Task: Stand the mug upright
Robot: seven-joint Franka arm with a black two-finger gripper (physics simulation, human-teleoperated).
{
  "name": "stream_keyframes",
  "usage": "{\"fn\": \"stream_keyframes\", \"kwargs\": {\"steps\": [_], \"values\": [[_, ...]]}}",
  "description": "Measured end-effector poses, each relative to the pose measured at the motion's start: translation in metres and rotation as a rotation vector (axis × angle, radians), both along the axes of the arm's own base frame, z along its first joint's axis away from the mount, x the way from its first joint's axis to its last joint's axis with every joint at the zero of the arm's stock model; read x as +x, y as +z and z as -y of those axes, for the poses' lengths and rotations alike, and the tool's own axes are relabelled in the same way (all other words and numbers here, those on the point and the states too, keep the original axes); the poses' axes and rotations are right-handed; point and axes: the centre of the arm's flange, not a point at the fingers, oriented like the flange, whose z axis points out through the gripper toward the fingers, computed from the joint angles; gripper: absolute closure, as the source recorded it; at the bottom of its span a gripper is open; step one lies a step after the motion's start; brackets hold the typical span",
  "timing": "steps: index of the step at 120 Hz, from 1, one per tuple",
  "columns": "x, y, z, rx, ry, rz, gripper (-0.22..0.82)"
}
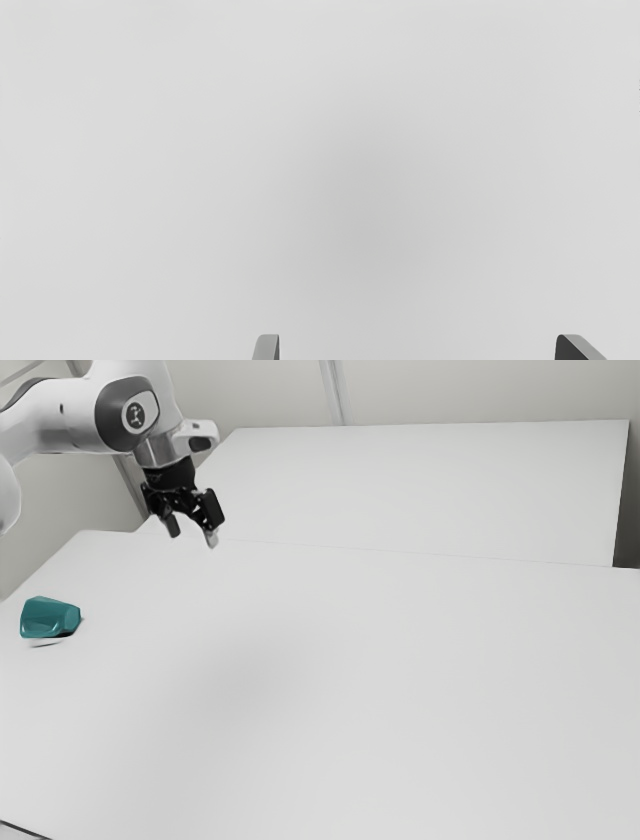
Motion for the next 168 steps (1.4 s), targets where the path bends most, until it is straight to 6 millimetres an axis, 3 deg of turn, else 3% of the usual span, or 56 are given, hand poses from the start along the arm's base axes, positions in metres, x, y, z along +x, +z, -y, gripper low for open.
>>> {"fn": "stream_keyframes", "kwargs": {"steps": [19,38,44,59,79,114,132,168], "values": [[-0.004,0.011,0.000,-0.005,-0.029,0.055,0.00],[-0.040,-0.004,-0.026,-0.020,-0.005,0.081,0.00],[-0.052,-0.013,-0.047,-0.021,0.026,0.089,0.00],[-0.084,-0.029,-0.123,-0.021,0.155,0.118,0.00],[-0.122,-0.049,-0.186,0.023,0.240,0.178,0.00],[-0.159,-0.077,-0.278,0.092,0.344,0.265,0.00],[-0.179,-0.081,-0.311,0.112,0.355,0.297,0.00],[-0.238,-0.096,-0.388,0.023,0.405,0.402,0.00]]}}
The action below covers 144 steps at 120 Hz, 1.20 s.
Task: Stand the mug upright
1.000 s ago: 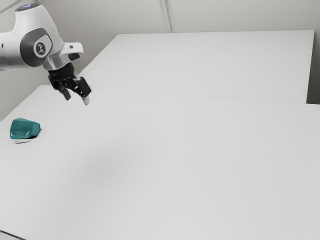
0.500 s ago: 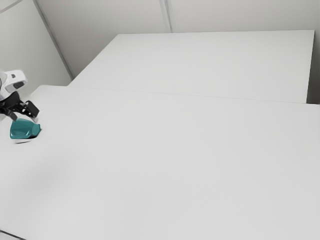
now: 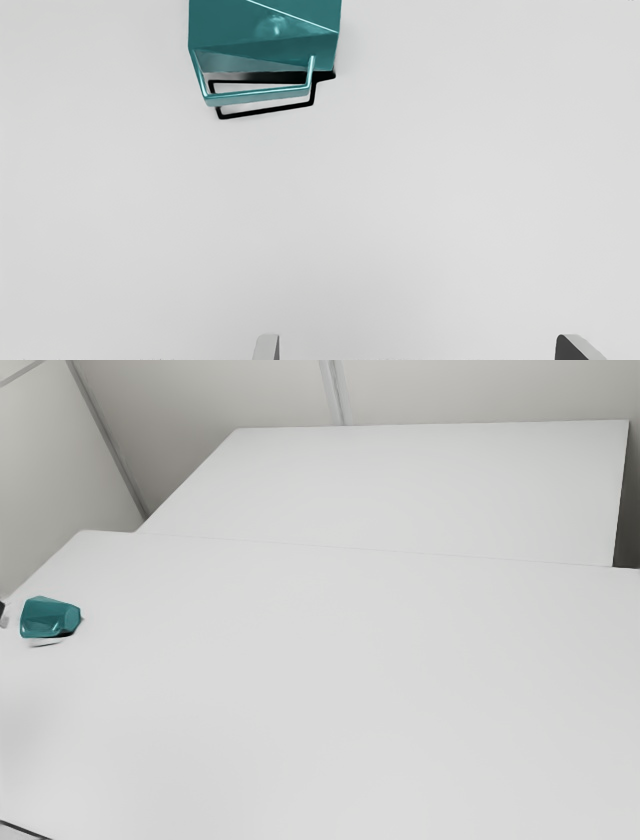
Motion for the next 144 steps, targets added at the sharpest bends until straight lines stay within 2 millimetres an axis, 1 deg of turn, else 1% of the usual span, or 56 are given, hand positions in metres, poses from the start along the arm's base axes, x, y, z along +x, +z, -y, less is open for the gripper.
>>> {"fn": "stream_keyframes", "kwargs": {"steps": [10,16,40,47,54,62,67,76,88,100,110,115,125,131,137,144], "values": [[-0.015,-0.016,-0.024,-0.037,0.018,0.048,0.00],[-0.022,-0.021,-0.037,-0.047,0.025,0.082,0.00],[-0.042,-0.046,-0.090,-0.035,0.014,0.168,0.00],[-0.040,-0.052,-0.105,-0.021,-0.012,0.176,0.00],[-0.030,-0.058,-0.117,-0.011,-0.058,0.180,0.00],[-0.018,-0.069,-0.126,-0.015,-0.117,0.197,0.00],[-0.016,-0.075,-0.130,-0.022,-0.147,0.216,0.00],[-0.019,-0.084,-0.138,-0.030,-0.193,0.243,0.00],[-0.031,-0.092,-0.147,-0.035,-0.248,0.279,0.00],[-0.041,-0.105,-0.178,-0.040,-0.295,0.317,0.00],[-0.041,-0.111,-0.196,-0.043,-0.355,0.347,0.00],[-0.042,-0.113,-0.203,-0.049,-0.387,0.372,0.00],[-0.049,-0.122,-0.219,-0.064,-0.441,0.412,0.00],[-0.049,-0.127,-0.230,-0.068,-0.477,0.435,0.00],[-0.046,-0.132,-0.236,-0.074,-0.517,0.458,0.00],[-0.050,-0.139,-0.243,-0.085,-0.550,0.497,0.00]]}}
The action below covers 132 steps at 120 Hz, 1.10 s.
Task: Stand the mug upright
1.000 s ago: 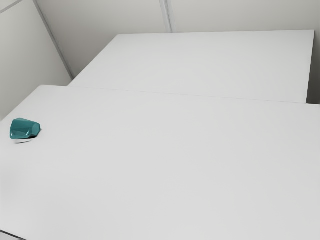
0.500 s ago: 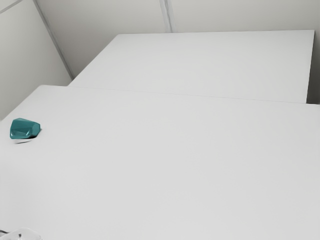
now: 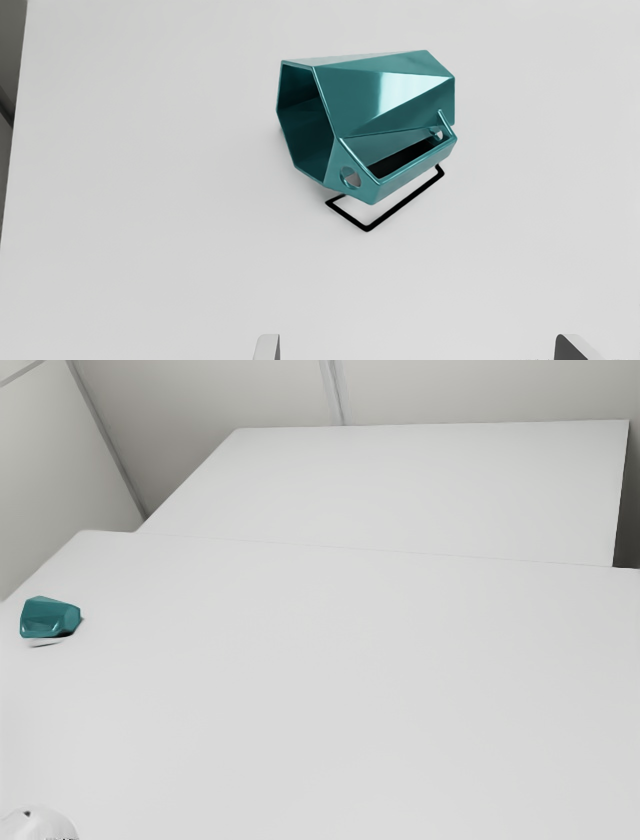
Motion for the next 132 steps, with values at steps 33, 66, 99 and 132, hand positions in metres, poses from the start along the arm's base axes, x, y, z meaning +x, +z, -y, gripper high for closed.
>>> {"fn": "stream_keyframes", "kwargs": {"steps": [33,66,99,132], "values": [[-0.006,-0.019,-0.023,0.002,-0.088,0.181,0.01],[0.023,-0.026,-0.023,0.065,-0.099,0.300,0.02],[0.052,-0.030,-0.006,0.065,-0.048,0.377,0.03],[0.033,-0.055,-0.003,-0.045,0.083,0.336,0.03]]}}
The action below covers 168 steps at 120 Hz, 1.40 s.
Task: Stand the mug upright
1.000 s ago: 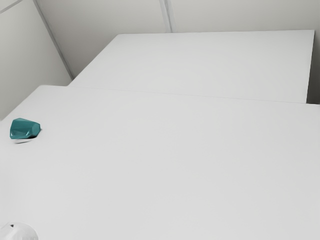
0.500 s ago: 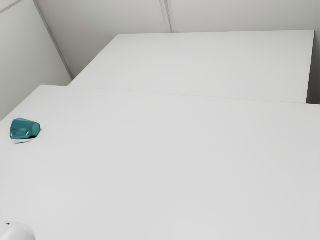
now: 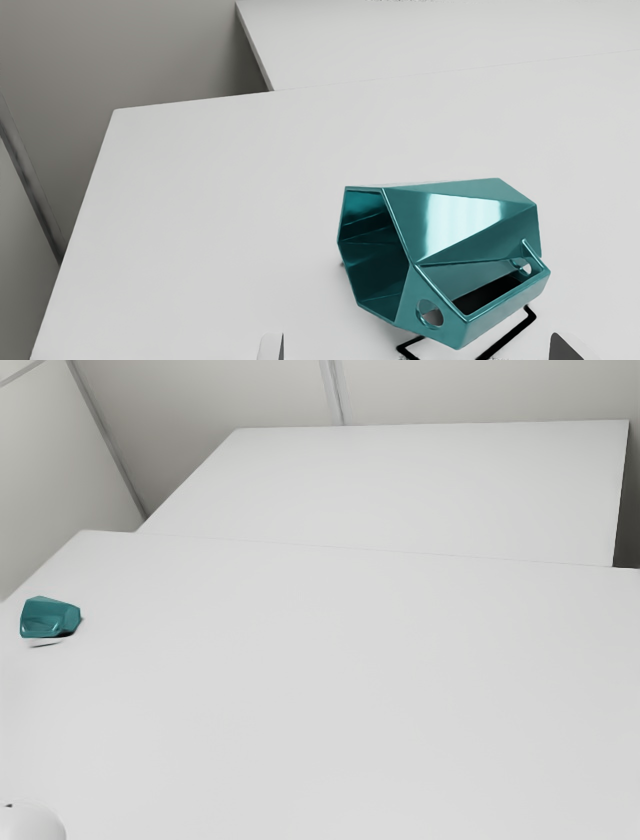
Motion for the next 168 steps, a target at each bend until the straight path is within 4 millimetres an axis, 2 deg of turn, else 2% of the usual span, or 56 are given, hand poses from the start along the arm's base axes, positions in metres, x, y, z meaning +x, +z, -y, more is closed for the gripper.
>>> {"fn": "stream_keyframes", "kwargs": {"steps": [16,24,46,59,84,103,124,148,168], "values": [[-0.001,-0.010,-0.010,-0.062,0.053,0.023,0.03],[0.005,-0.010,-0.011,-0.083,0.061,0.036,0.03],[0.034,-0.009,0.001,-0.131,0.047,0.042,0.03],[0.042,-0.010,0.006,-0.166,0.051,0.049,0.03],[0.049,-0.014,0.010,-0.216,0.062,0.057,0.03],[0.053,-0.030,0.010,-0.246,0.072,0.053,0.03],[0.048,-0.042,0.006,-0.267,0.090,0.045,0.03],[0.040,-0.039,-0.012,-0.252,0.124,0.054,0.03],[0.050,-0.042,-0.014,-0.250,0.127,0.059,0.04]]}}
